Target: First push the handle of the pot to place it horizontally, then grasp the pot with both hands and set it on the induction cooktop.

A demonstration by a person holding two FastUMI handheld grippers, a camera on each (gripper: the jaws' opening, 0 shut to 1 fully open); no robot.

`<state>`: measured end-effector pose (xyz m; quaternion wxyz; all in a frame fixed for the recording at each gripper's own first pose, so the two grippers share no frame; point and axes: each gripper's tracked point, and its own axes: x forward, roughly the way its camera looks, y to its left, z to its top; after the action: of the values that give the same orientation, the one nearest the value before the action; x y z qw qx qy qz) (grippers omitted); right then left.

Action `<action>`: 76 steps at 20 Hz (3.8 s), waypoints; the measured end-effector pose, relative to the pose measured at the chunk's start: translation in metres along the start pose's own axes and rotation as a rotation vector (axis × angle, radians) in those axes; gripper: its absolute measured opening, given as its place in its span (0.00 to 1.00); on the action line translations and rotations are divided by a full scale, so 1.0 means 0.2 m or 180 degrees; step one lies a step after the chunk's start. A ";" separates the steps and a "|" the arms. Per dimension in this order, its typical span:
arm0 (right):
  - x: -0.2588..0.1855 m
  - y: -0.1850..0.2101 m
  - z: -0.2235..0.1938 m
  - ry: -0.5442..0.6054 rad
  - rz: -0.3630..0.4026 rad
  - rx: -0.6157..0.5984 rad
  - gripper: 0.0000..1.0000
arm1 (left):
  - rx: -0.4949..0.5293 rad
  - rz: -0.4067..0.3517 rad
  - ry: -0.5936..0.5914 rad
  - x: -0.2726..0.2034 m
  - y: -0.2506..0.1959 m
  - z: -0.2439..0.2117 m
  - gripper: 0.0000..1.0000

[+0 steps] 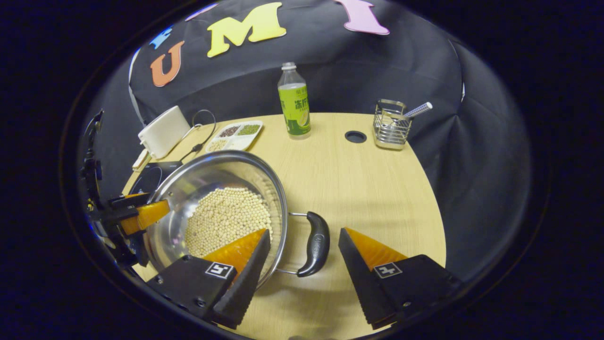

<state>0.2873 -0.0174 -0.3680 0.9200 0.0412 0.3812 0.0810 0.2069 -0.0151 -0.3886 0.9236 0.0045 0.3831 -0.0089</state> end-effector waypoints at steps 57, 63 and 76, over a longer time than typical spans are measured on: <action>-0.16 1.19 0.07 -0.0034 0.0052 -0.0092 0.55 | -0.0154 0.0346 0.0011 -0.46 1.11 0.10 0.59; -0.10 1.38 0.06 0.0014 0.0073 -0.0090 0.55 | -0.0166 0.0362 0.0034 -0.42 1.31 0.08 0.59; 0.06 1.55 0.10 0.0142 0.0004 -0.0115 0.55 | -0.0231 0.0377 0.0106 -0.26 1.52 0.07 0.59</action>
<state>0.2727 0.2886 -0.3198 0.9118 0.0230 0.4000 0.0894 0.1863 0.2891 -0.3424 0.9156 -0.0062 0.3976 0.0598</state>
